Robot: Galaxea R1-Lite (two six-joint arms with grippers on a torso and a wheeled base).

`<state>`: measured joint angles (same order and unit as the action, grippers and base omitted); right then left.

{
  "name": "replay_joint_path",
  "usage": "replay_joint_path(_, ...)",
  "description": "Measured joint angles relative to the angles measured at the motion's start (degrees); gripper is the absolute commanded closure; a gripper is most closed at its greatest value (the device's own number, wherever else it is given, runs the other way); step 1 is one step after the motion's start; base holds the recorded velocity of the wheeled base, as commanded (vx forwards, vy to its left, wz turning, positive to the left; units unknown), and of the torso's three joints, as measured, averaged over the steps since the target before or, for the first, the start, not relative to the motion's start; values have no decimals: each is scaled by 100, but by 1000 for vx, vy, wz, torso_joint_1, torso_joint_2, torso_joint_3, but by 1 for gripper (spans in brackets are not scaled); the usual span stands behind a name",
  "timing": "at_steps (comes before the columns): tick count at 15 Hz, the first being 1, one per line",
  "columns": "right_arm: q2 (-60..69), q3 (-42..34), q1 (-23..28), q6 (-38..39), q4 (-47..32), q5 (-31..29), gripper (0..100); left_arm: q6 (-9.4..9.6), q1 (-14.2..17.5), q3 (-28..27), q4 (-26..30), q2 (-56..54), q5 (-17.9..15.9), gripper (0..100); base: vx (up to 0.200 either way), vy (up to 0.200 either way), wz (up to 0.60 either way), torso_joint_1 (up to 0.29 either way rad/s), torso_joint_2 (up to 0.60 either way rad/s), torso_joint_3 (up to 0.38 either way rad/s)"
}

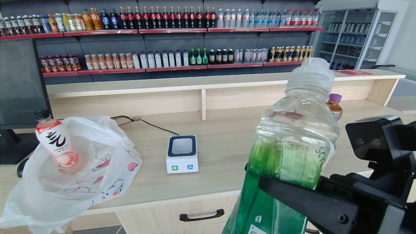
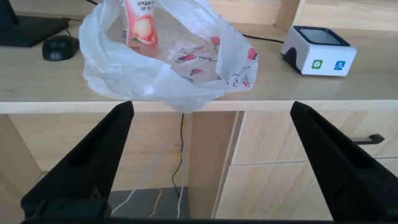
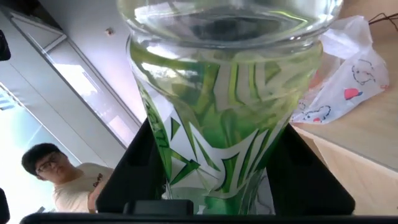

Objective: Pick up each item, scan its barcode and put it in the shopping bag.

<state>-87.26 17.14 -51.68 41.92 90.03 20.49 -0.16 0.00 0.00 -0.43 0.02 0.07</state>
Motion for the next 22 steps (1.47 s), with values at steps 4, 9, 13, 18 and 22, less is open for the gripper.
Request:
replay_joint_path(4,24,-389,319,-919,-12,-11,100,0,0,0,0,0,0,0,0,0,0,0,0,0)
replay_joint_path(9,-100,-468,1687,-2058,-12,-49,100,-2,0,0,0,0,0,0,0,0,0,0,0,0)
replay_joint_path(13,-221,-564,2433,-3024,-12,-758,100,-2,0,0,0,0,0,0,0,0,0,0,0,0)
replay_joint_path(18,-584,-306,2516,-4268,0,-1521,100,-6,0,0,0,0,0,0,0,0,0,0,0,0)
replay_joint_path(22,-678,-524,2525,-4276,-9,-1532,100,-6,0,0,0,0,0,0,0,0,0,0,0,0)
